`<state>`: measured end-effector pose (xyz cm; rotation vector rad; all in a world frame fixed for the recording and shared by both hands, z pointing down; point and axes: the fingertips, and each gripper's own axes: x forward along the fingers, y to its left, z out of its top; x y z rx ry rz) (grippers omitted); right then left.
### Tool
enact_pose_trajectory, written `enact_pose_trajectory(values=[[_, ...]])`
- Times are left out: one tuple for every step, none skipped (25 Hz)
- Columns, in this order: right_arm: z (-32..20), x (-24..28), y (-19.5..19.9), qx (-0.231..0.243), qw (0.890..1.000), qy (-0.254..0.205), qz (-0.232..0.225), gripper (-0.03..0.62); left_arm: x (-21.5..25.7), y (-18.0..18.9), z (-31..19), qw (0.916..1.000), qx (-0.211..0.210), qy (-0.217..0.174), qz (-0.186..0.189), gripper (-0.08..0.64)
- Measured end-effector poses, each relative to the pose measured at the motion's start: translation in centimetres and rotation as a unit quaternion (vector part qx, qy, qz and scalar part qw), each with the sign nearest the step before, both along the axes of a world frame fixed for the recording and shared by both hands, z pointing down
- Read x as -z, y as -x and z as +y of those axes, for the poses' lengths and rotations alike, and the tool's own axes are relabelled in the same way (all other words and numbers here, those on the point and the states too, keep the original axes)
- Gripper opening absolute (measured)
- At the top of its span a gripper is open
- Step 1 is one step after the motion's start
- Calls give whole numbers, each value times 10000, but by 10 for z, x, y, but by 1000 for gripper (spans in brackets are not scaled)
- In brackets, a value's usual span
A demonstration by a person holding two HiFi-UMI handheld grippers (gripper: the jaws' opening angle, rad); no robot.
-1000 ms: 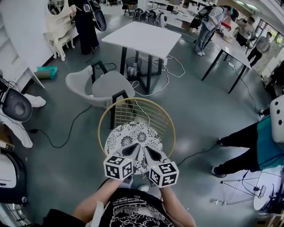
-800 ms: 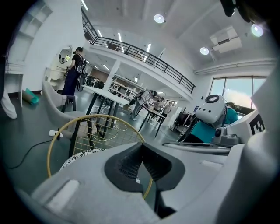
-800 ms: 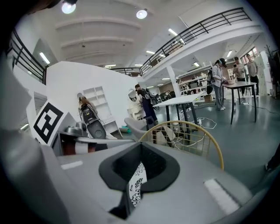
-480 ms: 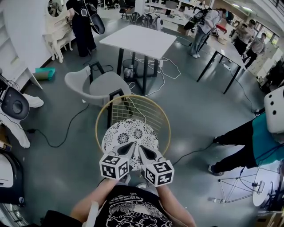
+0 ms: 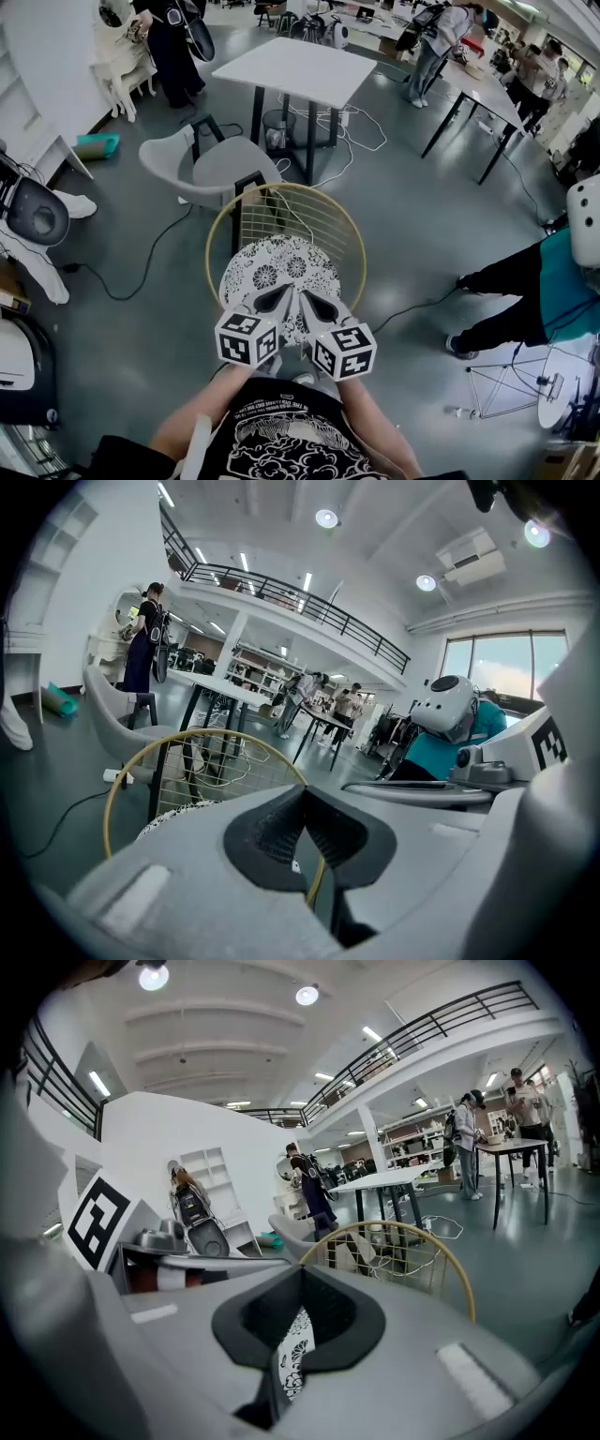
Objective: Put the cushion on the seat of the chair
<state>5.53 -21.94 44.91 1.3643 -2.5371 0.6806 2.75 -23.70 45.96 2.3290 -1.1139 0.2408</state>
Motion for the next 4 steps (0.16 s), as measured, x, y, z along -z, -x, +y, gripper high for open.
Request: enact_pose_trajectory(values=[[-1,0,-1,-2,10000,2,0,-8,0,-1,0,10000,-8,-3,1,-5],[-1,0,-3,-4,10000,7,1,-6,0,-3,-1,10000,-14,-5,3,-5],[-1,-1,-4,-6,10000,13,1,-6,0,-4,-1,10000,-19,-5,5,-5],[-1,-1,-5,-8,10000,20,1,-8,0,-5,-1,10000,-24,-5,8,-5]])
